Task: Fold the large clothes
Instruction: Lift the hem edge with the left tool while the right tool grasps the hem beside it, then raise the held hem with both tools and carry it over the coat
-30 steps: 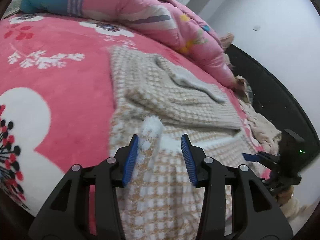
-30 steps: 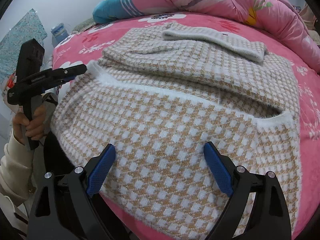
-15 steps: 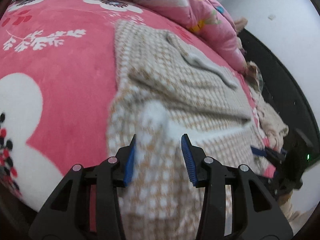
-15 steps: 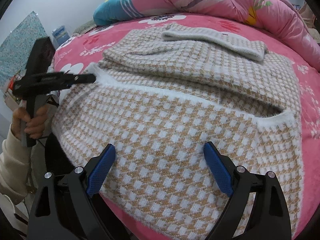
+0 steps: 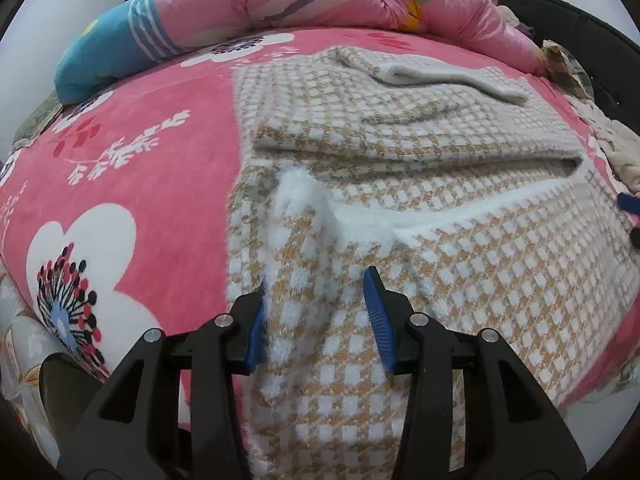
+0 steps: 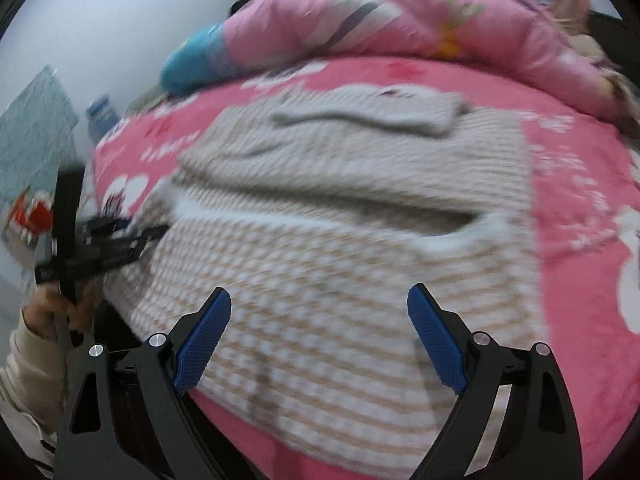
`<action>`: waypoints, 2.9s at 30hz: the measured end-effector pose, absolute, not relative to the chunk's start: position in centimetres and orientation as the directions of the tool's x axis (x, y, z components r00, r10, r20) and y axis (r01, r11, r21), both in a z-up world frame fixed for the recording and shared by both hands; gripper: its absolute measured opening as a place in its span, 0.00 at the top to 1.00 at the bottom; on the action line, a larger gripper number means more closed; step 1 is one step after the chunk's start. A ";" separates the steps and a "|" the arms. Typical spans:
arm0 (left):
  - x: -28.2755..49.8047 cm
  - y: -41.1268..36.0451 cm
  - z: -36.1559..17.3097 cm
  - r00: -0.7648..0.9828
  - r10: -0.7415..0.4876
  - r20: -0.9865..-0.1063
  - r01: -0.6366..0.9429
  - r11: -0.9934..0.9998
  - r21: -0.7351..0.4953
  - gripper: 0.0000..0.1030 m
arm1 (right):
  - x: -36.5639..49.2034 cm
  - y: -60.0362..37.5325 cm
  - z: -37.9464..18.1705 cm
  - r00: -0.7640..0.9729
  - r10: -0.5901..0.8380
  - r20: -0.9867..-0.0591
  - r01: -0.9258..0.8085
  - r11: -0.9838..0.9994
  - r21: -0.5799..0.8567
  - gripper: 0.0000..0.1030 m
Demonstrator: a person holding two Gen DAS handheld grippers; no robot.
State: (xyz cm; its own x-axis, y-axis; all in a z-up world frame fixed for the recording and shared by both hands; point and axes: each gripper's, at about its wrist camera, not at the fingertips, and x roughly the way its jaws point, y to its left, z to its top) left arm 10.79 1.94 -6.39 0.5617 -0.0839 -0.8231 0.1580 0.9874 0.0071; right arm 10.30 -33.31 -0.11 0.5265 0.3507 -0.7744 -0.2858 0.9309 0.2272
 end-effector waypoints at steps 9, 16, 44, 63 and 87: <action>10.6 0.3 -6.3 0.578 -0.004 -0.816 0.142 0.985 0.095 0.55 | 13.9 -41.7 0.0 0.573 0.319 -0.755 -0.141 0.946 0.293 0.25; 10.5 0.2 -6.2 0.582 0.009 -0.813 0.137 0.985 0.109 0.54 | 18.0 -42.9 -3.0 0.487 0.376 -0.788 -0.109 0.922 0.372 0.41; 10.7 0.4 -6.3 0.584 0.008 -0.812 0.141 0.984 0.111 0.53 | 16.9 -42.8 -4.9 0.353 0.384 -0.853 -0.089 0.922 0.378 0.52; 10.6 0.4 -6.3 0.588 0.001 -0.809 0.138 0.985 0.102 0.53 | 17.1 -41.8 -5.1 0.337 0.333 -0.881 -0.084 0.942 0.324 0.53; 10.7 0.4 -6.4 0.589 0.001 -0.808 0.136 0.986 0.100 0.53 | 16.5 -38.6 -5.1 0.369 0.187 -0.910 -0.147 0.979 0.142 0.65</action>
